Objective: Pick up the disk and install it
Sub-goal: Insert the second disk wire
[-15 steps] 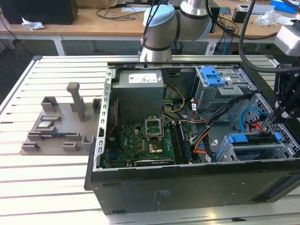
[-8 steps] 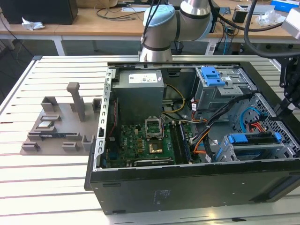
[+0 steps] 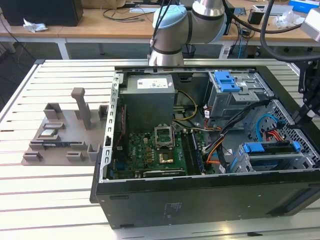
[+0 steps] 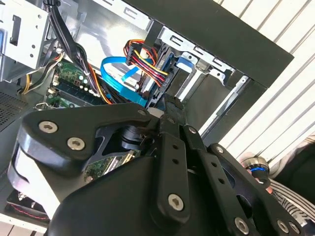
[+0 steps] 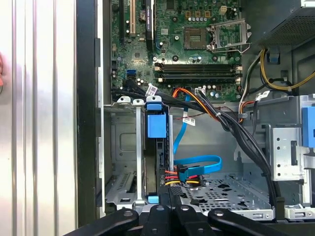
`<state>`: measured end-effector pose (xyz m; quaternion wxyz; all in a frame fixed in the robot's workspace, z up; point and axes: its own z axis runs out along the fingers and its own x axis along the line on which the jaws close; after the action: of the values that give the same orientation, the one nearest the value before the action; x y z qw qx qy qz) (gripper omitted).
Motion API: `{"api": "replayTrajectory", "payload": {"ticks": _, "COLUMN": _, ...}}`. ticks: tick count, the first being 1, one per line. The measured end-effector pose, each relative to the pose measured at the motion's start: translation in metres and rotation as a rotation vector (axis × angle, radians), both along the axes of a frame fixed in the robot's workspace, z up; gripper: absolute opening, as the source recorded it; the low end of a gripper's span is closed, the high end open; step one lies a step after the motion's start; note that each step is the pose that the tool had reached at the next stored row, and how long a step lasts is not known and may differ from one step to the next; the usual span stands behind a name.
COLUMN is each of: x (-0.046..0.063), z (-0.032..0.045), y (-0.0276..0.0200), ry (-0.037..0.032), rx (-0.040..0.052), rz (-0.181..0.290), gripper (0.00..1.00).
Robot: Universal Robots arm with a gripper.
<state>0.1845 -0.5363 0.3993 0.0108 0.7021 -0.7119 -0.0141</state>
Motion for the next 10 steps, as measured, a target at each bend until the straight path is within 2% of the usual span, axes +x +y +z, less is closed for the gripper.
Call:
{"api": "replayTrajectory", "payload": {"ticks": 4, "x": 0.000, "z": 0.0000, "y": 0.0000, "ry": 0.0000, "rx": 0.0002, "rz": 0.000, "gripper": 0.36}}
{"api": "replayTrajectory", "payload": {"ticks": 5, "x": 0.000, "z": 0.0000, "y": 0.0000, "ry": 0.0000, "rx": 0.0002, "rz": 0.000, "gripper": 0.36}}
{"api": "replayTrajectory", "payload": {"ticks": 6, "x": 0.000, "z": 0.0000, "y": 0.0000, "ry": 0.0000, "rx": 0.0003, "rz": 0.000, "gripper": 0.42}}
{"api": "replayTrajectory", "payload": {"ticks": 7, "x": -0.002, "z": -0.0027, "y": 0.0003, "ry": 0.0000, "rx": 0.0000, "rz": 0.000, "gripper": 0.42}}
{"api": "replayTrajectory", "payload": {"ticks": 8, "x": -0.007, "z": -0.0088, "y": 0.0022, "ry": 0.0000, "rx": 0.0001, "rz": 0.001, "gripper": 0.42}}
{"api": "replayTrajectory", "payload": {"ticks": 10, "x": -0.009, "z": -0.0127, "y": 0.0053, "ry": 0.0000, "rx": 0.0002, "rz": 0.002, "gripper": 0.42}}
